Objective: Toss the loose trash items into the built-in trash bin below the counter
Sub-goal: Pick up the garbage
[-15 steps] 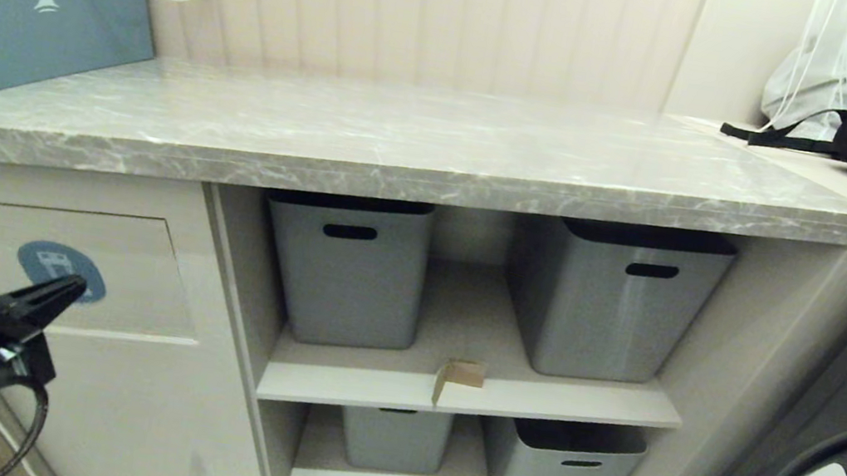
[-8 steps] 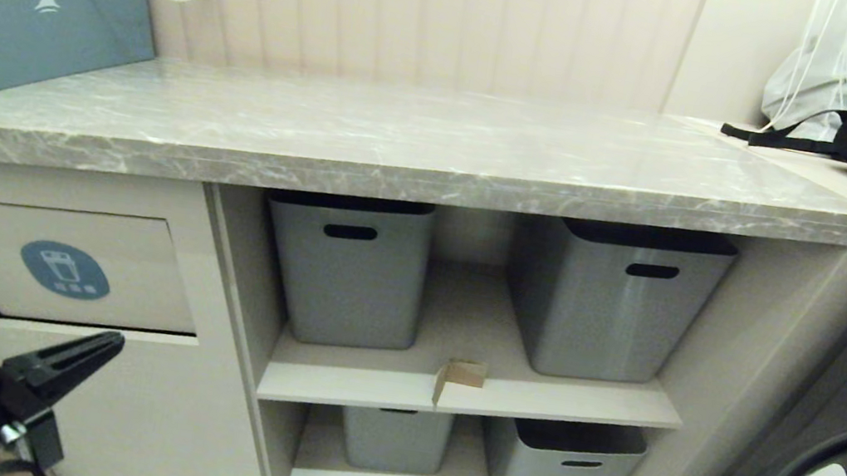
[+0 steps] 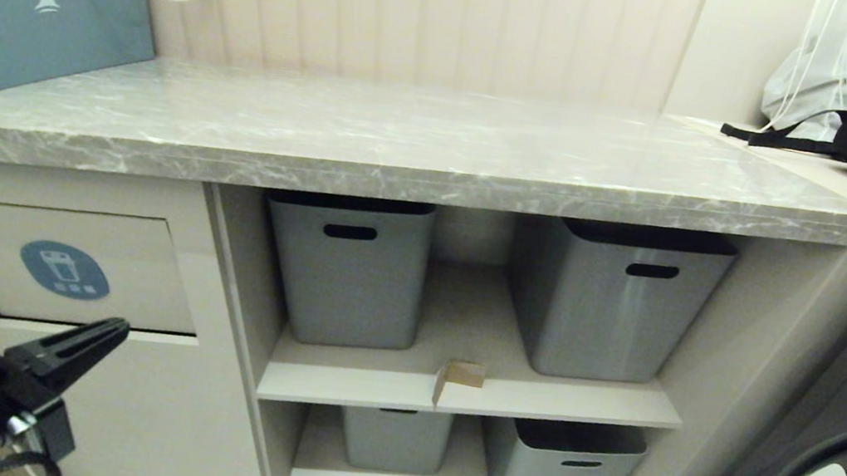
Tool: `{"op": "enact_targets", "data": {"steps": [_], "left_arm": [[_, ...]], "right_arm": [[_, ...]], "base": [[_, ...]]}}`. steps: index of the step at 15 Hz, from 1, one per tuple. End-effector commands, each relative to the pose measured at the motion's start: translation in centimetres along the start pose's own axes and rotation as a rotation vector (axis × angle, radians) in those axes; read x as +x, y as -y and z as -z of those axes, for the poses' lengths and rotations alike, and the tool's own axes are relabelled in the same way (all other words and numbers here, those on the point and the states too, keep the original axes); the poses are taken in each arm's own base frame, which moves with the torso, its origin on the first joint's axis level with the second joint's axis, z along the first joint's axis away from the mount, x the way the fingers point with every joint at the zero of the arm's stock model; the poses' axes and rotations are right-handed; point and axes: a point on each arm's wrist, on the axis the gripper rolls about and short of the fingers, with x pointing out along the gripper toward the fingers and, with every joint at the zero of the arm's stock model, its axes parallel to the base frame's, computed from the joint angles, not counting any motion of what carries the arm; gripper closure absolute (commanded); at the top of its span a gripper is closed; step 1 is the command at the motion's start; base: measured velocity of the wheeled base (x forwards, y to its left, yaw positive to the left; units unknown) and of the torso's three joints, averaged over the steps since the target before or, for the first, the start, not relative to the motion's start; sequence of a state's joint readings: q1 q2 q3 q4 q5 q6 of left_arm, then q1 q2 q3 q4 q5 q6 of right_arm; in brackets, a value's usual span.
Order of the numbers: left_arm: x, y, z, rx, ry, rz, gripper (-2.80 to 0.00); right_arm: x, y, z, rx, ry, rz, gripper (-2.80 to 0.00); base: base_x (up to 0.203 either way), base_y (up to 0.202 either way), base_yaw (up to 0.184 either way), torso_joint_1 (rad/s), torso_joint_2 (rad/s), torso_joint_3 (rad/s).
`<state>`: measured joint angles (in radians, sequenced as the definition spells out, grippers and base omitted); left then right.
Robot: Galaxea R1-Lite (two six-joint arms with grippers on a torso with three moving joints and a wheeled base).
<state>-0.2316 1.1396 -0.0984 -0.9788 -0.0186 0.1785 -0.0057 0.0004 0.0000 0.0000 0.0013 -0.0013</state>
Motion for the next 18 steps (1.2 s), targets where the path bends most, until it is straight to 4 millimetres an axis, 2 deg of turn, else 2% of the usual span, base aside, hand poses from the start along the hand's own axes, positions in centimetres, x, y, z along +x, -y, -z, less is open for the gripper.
{"op": "enact_targets", "data": {"steps": [1, 3, 7, 11, 14, 16, 18], "left_arm": [[-1.8, -0.2, -0.7, 0.009, 0.076, -0.051, 0.0], [-4.6, -0.3, -0.6, 0.024, 0.132, -0.114, 0.0], [-8.7, -0.4, 1.4, 0.036, 0.115, -0.259, 0.0], [-12.5, 1.1, 4.3, 0.047, 0.121, -0.195, 0.0], [-14.5, 2.2, 7.5, 0.0, 0.044, -0.188, 0.0], [-14.9, 2.5, 8.4, -0.022, 0.01, -0.191, 0.0], [-14.8, 2.4, 8.5, -0.058, 0.005, -0.206, 0.0]], "right_arm": [[0.0, 0.0, 0.0, 0.0, 0.0, 0.0, 0.0], [0.0, 0.0, 0.0, 0.0, 0.0, 0.0, 0.0], [0.0, 0.0, 0.0, 0.0, 0.0, -0.001, 0.0], [0.0, 0.0, 0.0, 0.0, 0.0, -0.001, 0.0], [0.0, 0.0, 0.0, 0.0, 0.0, 0.0, 0.0], [0.0, 0.0, 0.0, 0.0, 0.0, 0.0, 0.0], [0.0, 0.0, 0.0, 0.0, 0.0, 0.0, 0.0]], "base": [[0.0, 0.0, 0.0, 0.0, 0.0, 0.0], [0.0, 0.0, 0.0, 0.0, 0.0, 0.0], [0.0, 0.0, 0.0, 0.0, 0.0, 0.0], [0.0, 0.0, 0.0, 0.0, 0.0, 0.0], [0.0, 0.0, 0.0, 0.0, 0.0, 0.0], [0.0, 0.0, 0.0, 0.0, 0.0, 0.0], [0.0, 0.0, 0.0, 0.0, 0.0, 0.0]]}}
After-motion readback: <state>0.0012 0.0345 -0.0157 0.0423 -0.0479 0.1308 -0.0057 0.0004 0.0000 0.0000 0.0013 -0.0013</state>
